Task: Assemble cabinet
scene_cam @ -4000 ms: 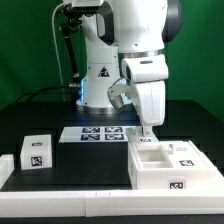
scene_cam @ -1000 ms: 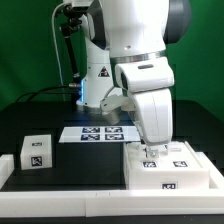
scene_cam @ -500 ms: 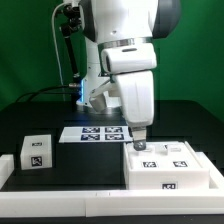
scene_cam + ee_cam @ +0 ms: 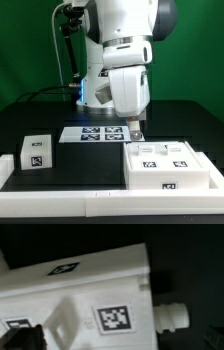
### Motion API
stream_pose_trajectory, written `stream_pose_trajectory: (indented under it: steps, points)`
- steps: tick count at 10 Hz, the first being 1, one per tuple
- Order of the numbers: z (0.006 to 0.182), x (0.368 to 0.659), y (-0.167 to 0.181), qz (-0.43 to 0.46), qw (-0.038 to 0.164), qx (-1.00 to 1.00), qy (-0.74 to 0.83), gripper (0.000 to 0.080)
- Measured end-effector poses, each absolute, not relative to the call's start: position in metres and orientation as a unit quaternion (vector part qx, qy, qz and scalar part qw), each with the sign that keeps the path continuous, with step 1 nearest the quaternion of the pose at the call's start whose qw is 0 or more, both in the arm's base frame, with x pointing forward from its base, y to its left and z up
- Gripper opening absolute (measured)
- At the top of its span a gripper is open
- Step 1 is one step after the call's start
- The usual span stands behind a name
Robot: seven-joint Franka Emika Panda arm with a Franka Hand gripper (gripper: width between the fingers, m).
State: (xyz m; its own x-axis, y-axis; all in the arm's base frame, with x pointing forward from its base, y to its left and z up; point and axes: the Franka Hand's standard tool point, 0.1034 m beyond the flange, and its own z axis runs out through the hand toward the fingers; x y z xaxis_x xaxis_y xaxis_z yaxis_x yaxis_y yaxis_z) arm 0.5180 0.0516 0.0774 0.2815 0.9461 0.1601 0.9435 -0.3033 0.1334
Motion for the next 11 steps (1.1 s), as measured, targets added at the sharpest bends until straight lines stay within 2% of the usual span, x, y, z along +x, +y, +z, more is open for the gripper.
stream_pose_trajectory:
  steps: [5,11]
  points:
    - [0.076,0.517,0.052,0.104,0.004,0.809,0.579,0.0797]
    - [0.069,0.504,0.053,0.113,-0.032,0.930,0.349,0.0797]
